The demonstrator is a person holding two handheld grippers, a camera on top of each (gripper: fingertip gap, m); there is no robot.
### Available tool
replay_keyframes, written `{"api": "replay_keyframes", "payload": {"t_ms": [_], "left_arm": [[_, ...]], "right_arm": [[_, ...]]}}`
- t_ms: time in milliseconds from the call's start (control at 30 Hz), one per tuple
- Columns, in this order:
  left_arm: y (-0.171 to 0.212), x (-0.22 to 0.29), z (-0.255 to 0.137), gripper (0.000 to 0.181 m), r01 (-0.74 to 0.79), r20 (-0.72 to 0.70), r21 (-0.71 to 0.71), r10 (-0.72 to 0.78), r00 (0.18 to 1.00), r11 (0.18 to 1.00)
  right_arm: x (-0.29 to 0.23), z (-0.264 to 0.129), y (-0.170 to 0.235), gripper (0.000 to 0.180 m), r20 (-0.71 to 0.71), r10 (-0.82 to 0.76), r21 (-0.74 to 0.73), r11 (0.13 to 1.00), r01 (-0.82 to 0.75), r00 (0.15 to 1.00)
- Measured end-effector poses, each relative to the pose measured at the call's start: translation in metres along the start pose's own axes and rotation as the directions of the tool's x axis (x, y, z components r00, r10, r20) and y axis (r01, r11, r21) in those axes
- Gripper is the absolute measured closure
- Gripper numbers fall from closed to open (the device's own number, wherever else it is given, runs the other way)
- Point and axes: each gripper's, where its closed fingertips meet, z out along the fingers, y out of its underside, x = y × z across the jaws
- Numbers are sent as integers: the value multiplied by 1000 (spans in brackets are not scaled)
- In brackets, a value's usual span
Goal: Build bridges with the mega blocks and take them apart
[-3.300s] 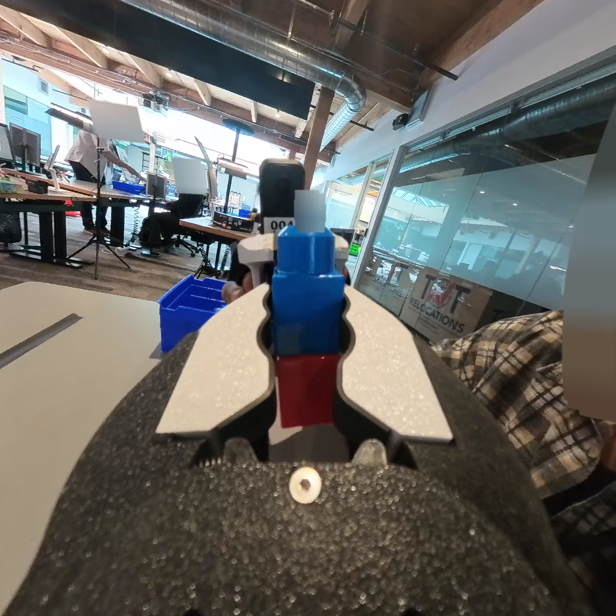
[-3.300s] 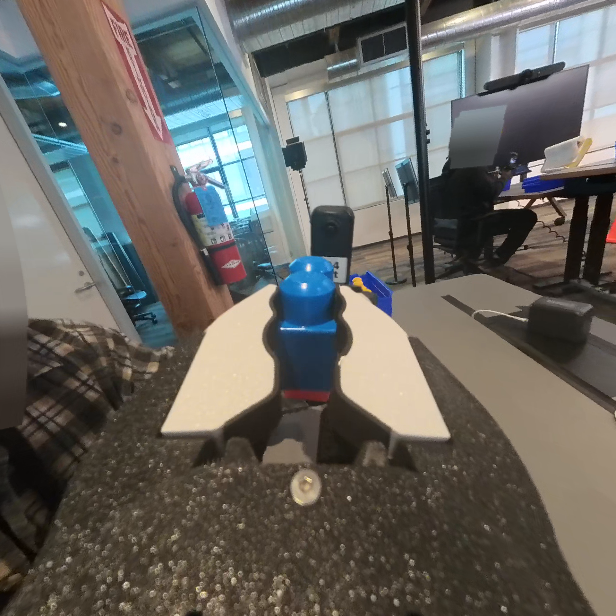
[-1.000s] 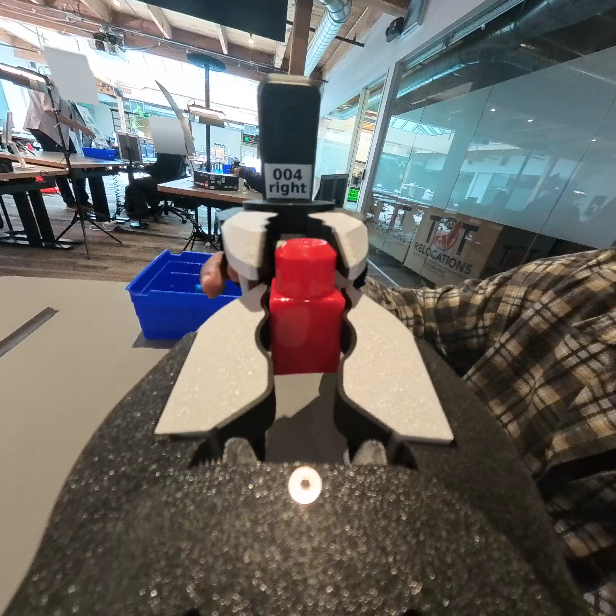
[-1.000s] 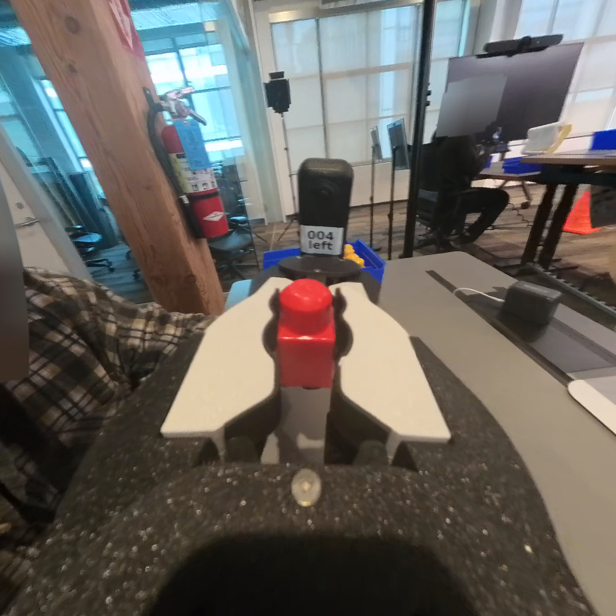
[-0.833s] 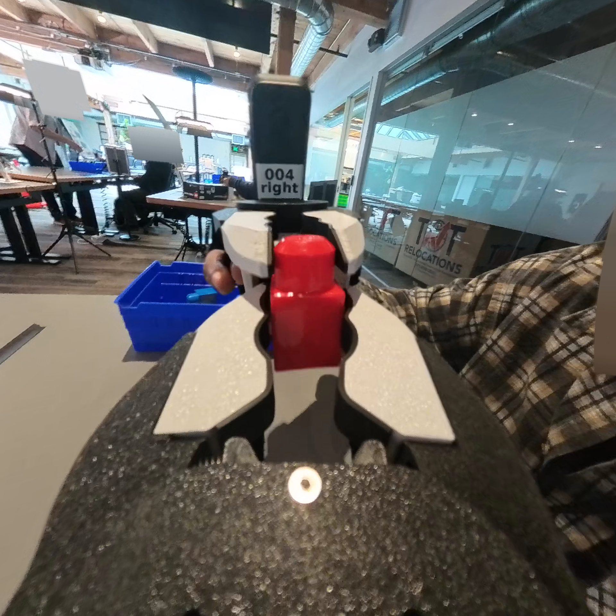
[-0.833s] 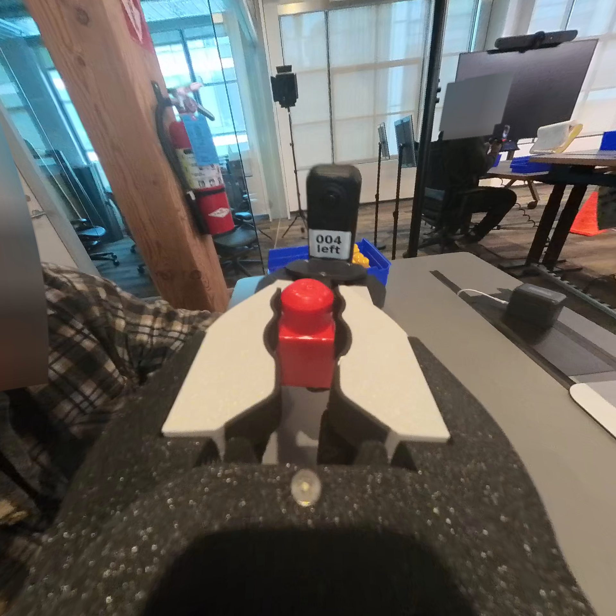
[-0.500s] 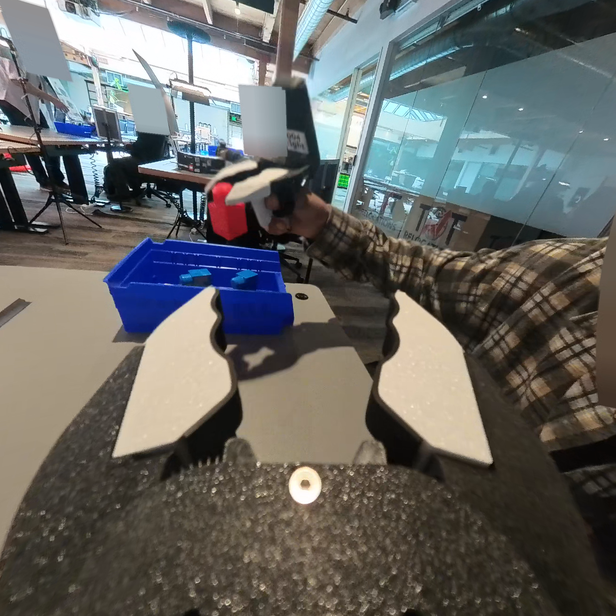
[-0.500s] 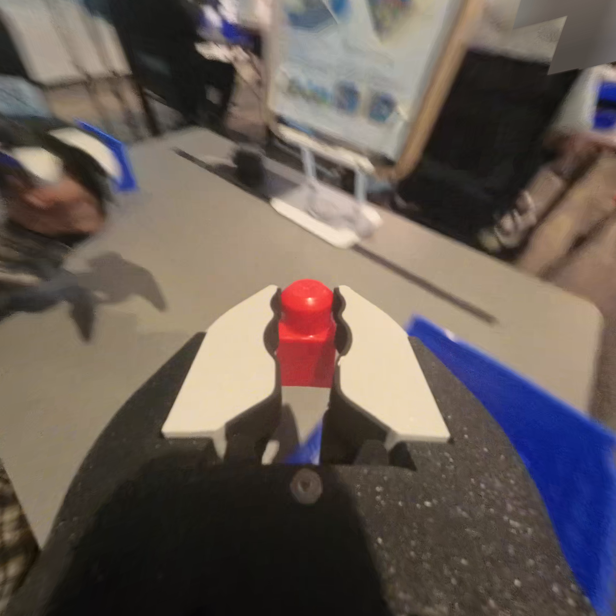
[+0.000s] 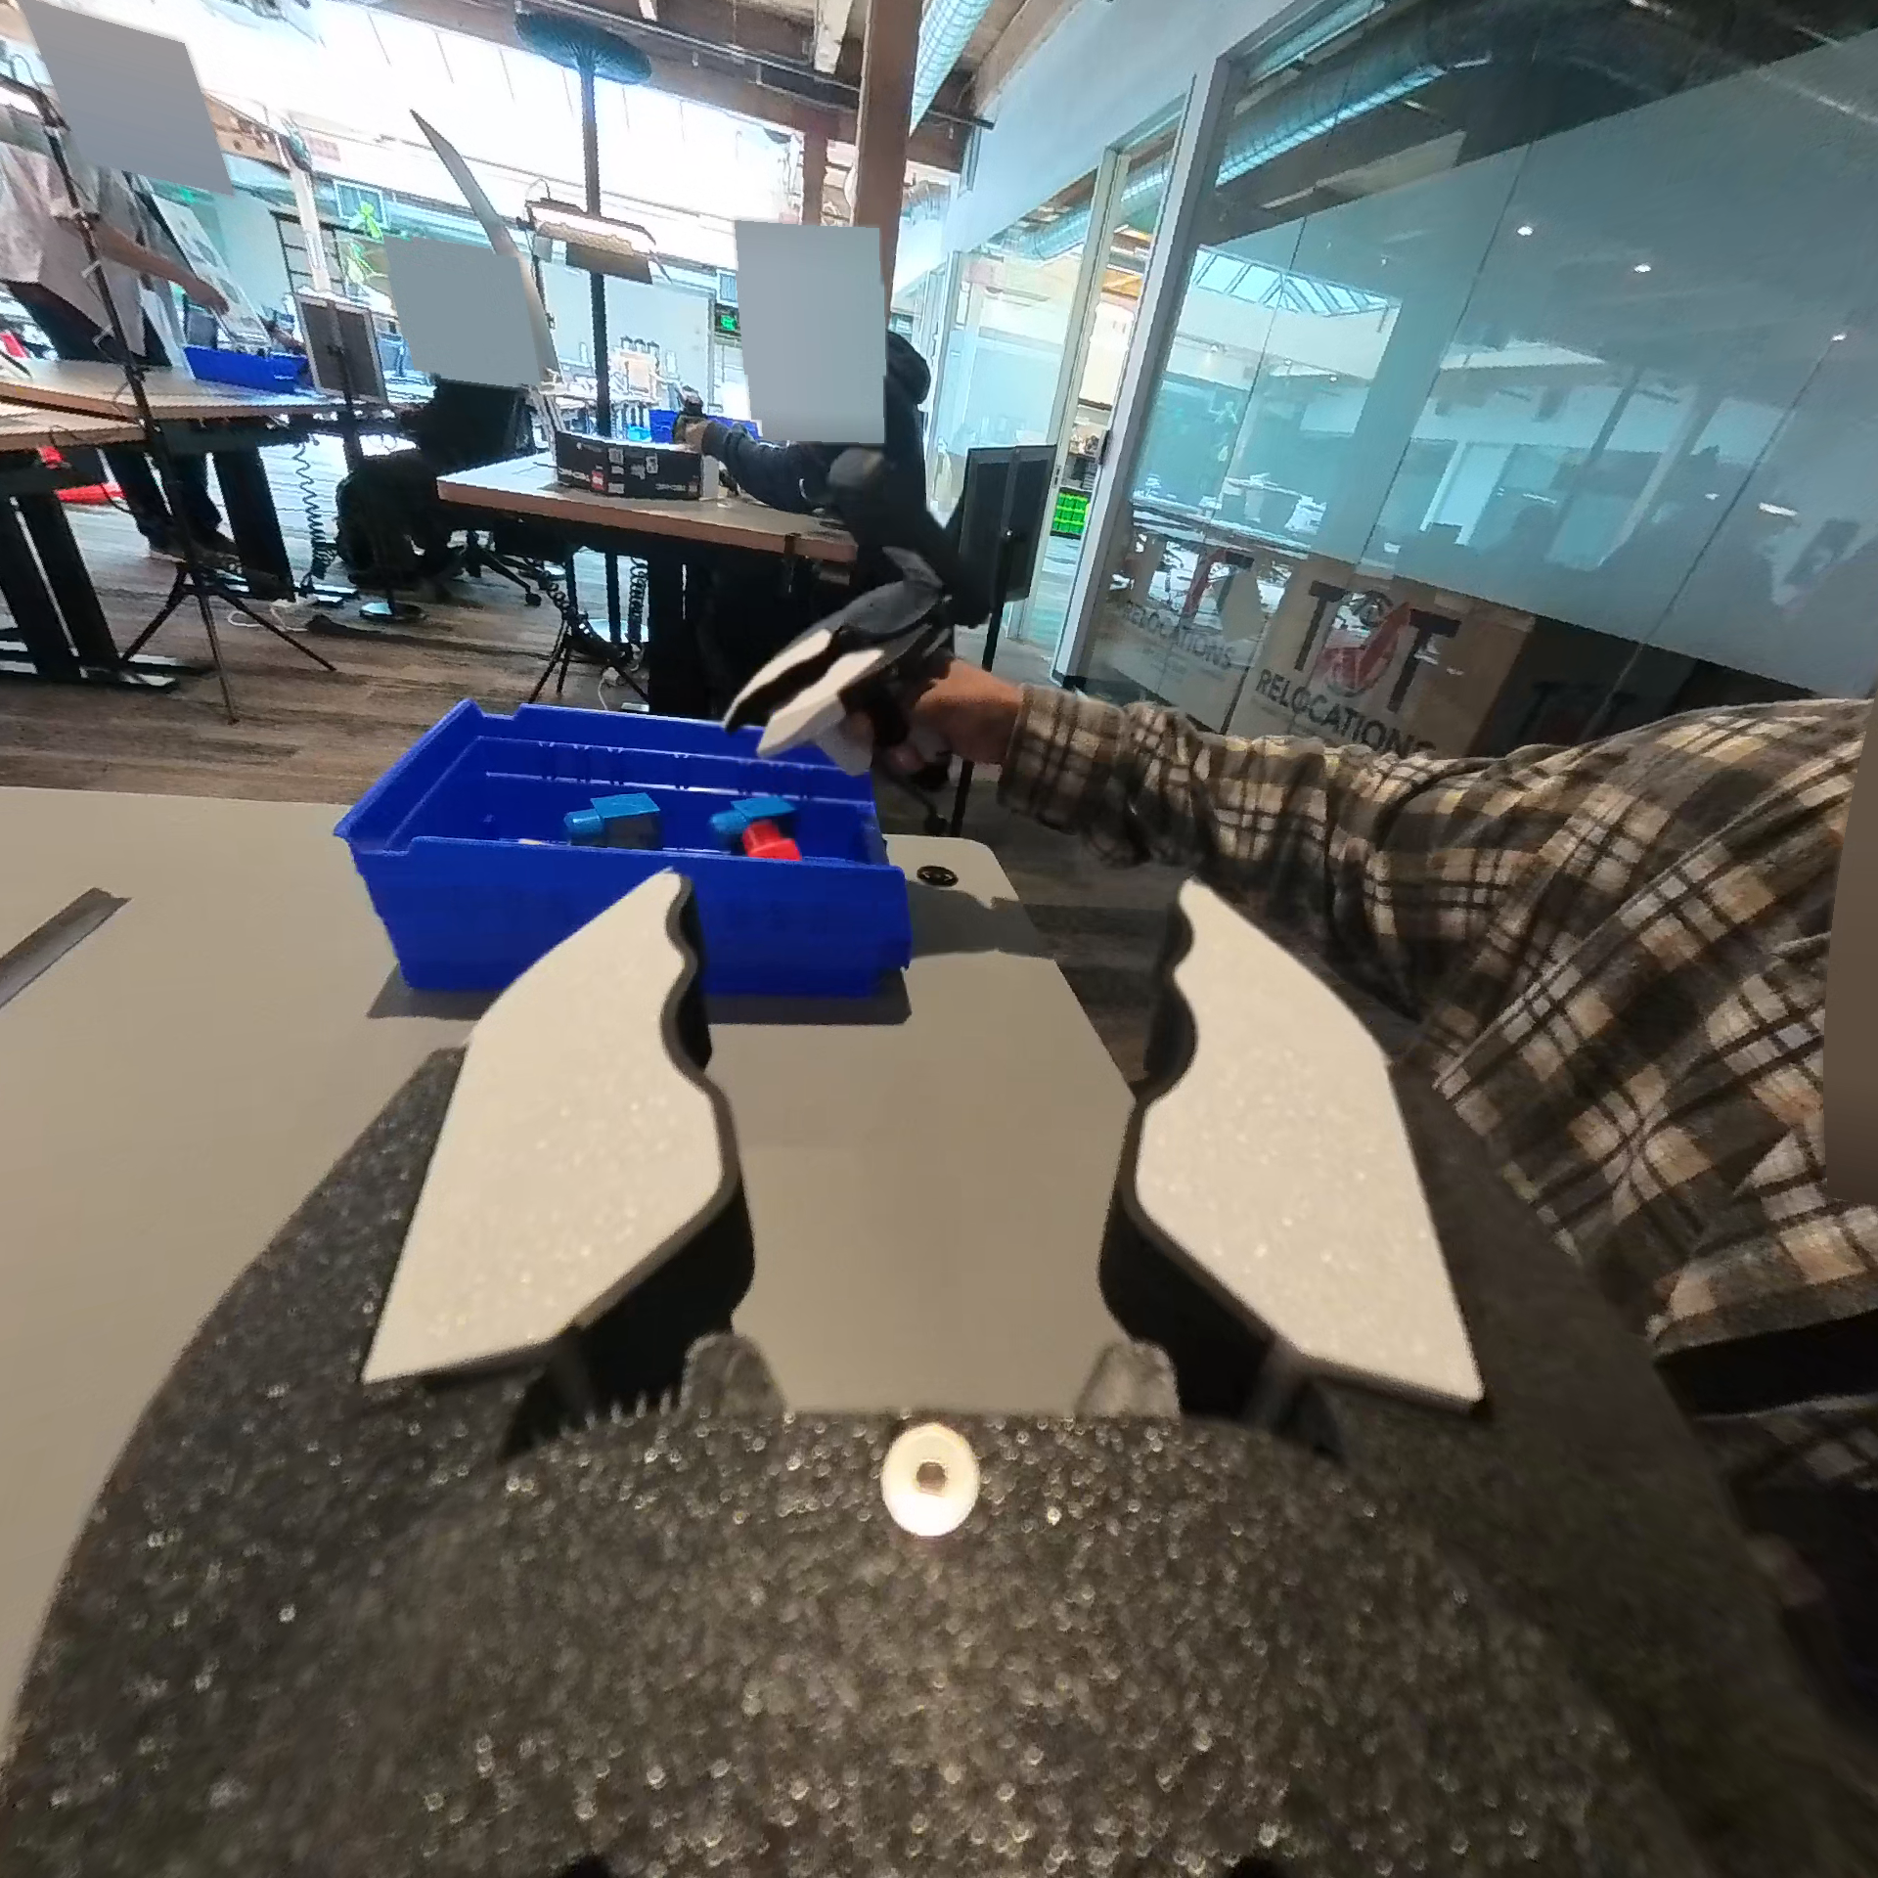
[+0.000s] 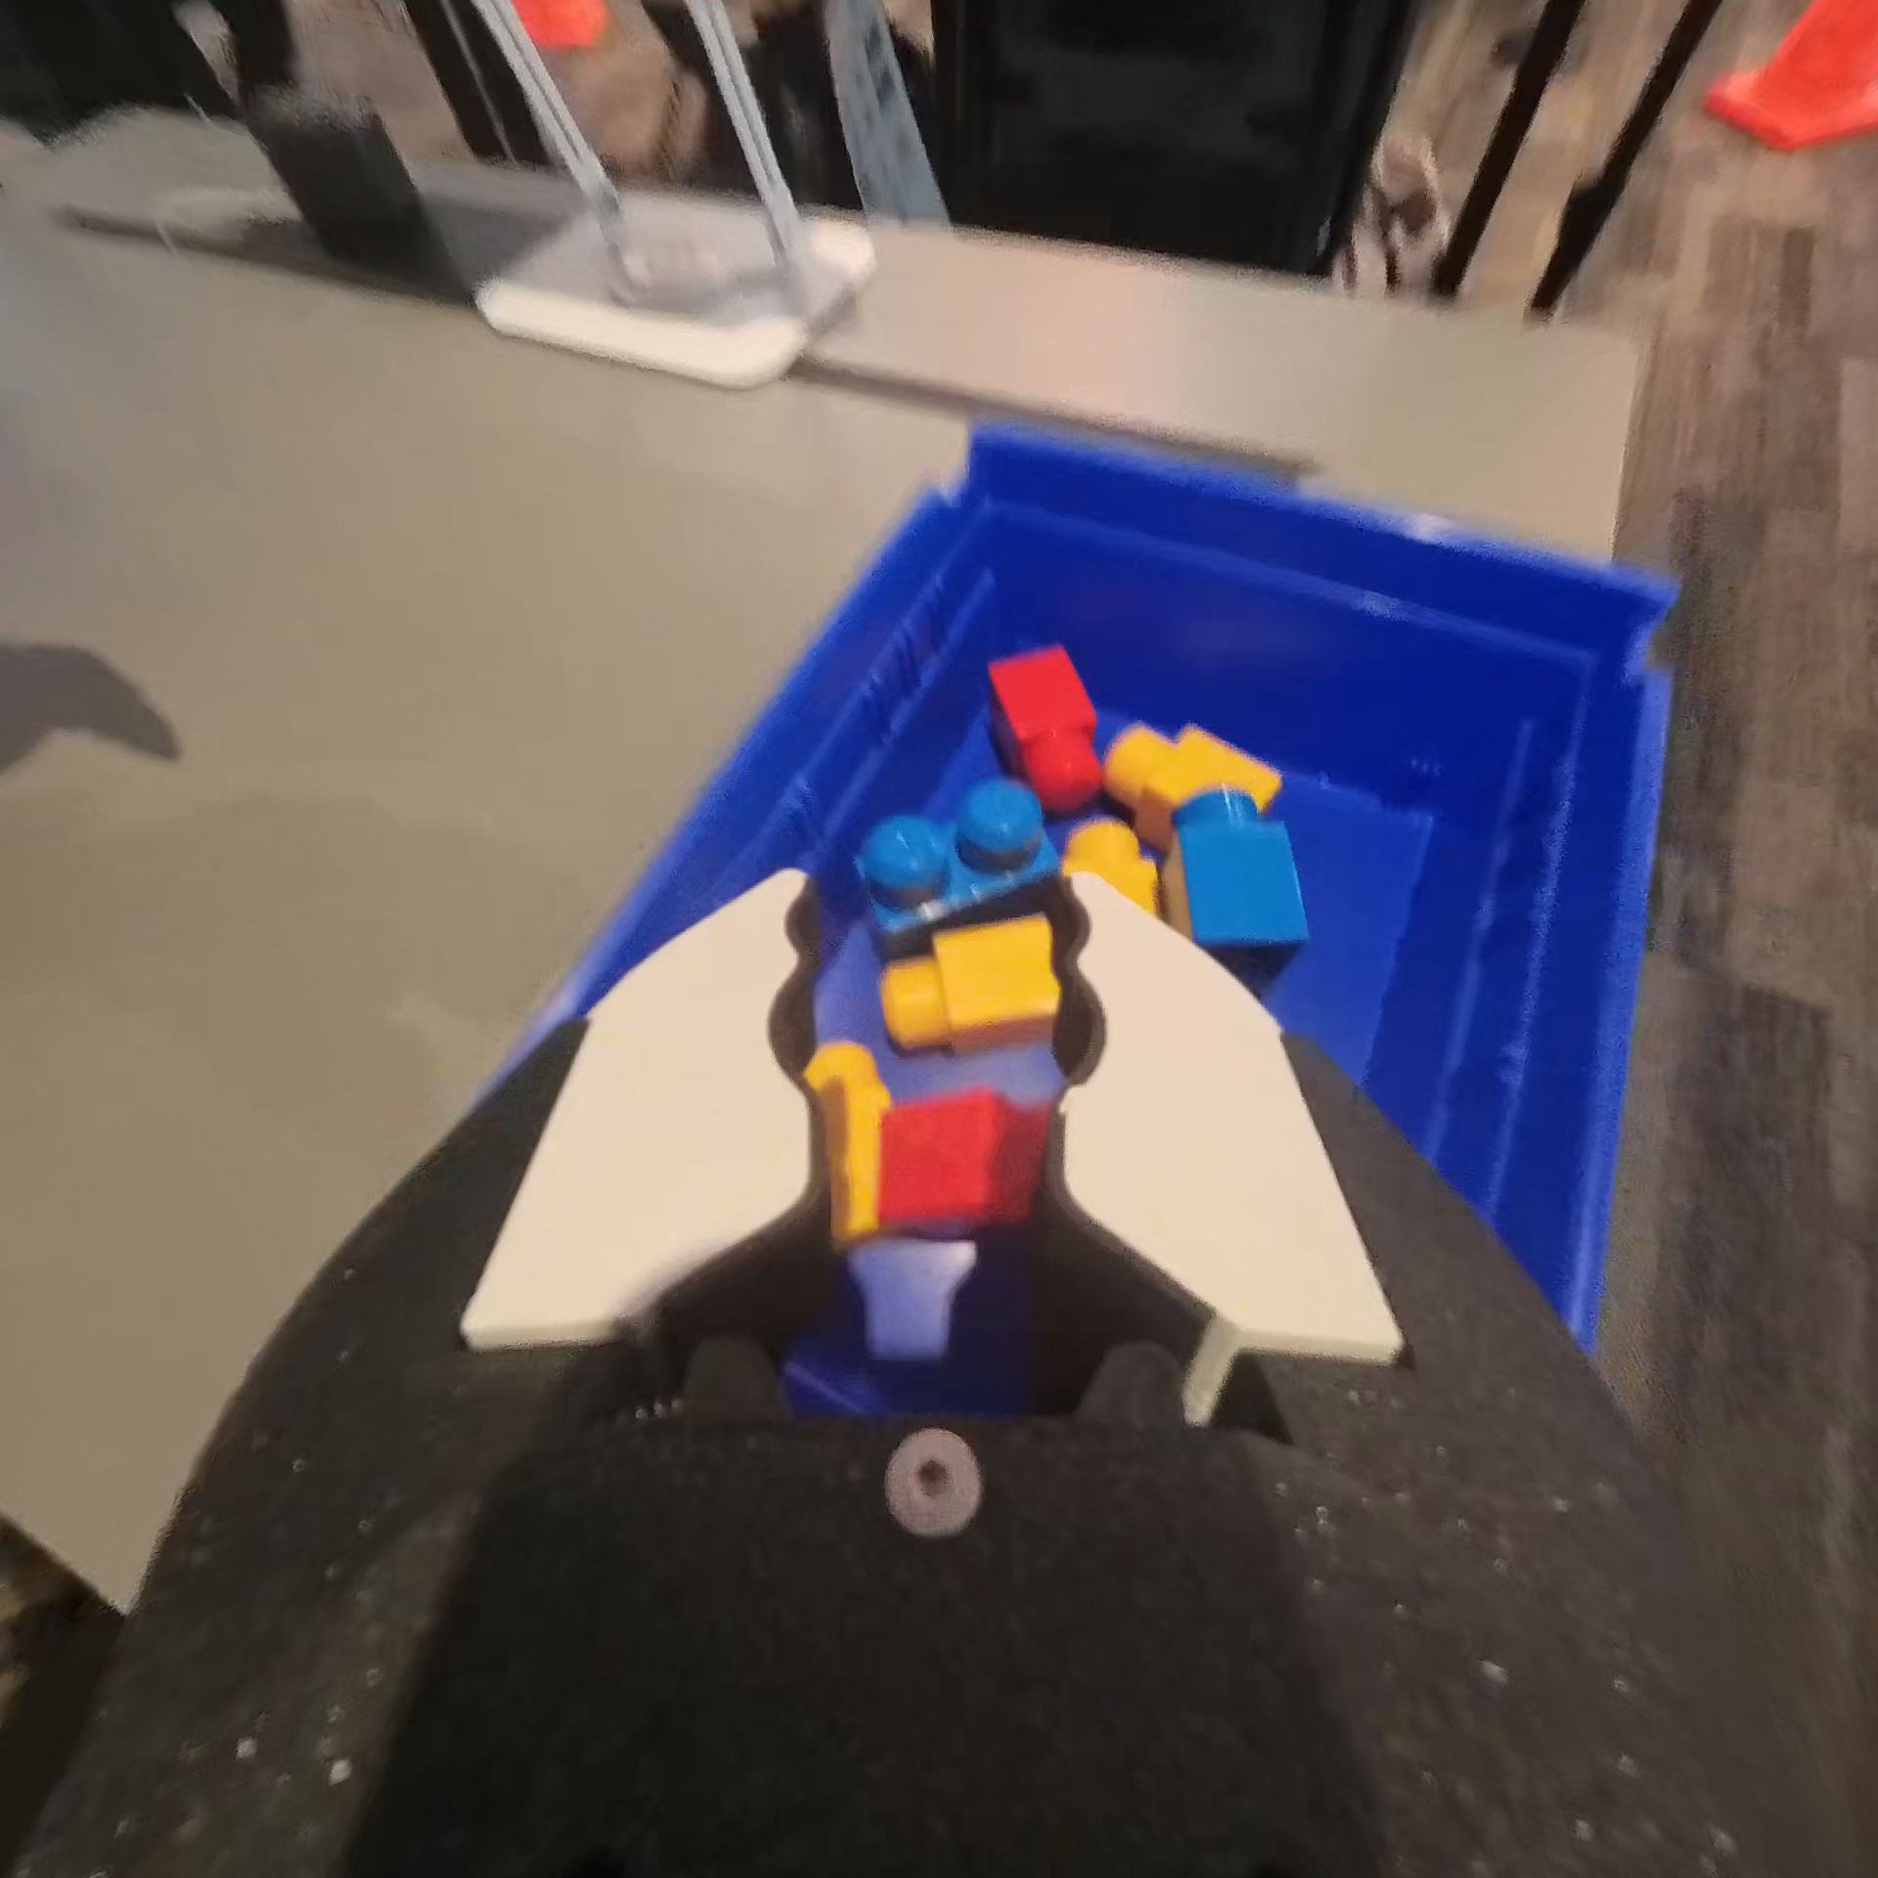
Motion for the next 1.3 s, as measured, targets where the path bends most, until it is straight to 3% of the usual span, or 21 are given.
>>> {"api": "replay_keyframes", "payload": {"t_ms": [167,267,367,500,667,833,1000,1100,1200,1300], "left_arm": [[1,-8,-3,97,16,13,7,-16,1000,1000],[4,-12,-3,99,27,23,4,-27,999,1000],[6,-15,-4,99,28,33,1,-28,999,1000],[5,-19,-7,100,23,45,14,-24,999,1000],[8,-27,-13,101,37,65,16,-38,997,999],[0,-36,-36,101,25,137,7,-26,990,1000],[-30,-31,-128,103,-48,372,-7,47,927,999],[-37,-26,-219,106,-46,582,-121,108,806,992],[-23,-21,-326,106,44,736,-306,207,645,951],[5,-12,-415,112,220,788,-406,217,577,887]], "right_arm": [[-84,-19,-87,124,173,-110,362,931,40,979],[-152,-15,-113,120,284,-219,518,854,43,933],[-209,15,-109,117,394,-296,547,836,36,870],[-245,73,-83,117,454,-330,528,848,48,828],[-245,123,-51,117,467,-298,493,869,35,833],[-245,128,-33,119,463,-319,476,876,72,827],[-259,126,-28,117,519,-322,456,888,63,792],[-274,123,-25,116,547,-352,453,887,85,760],[-286,122,-19,115,564,-387,449,885,122,729],[-295,122,-16,115,587,-402,450,884,130,703]]}}
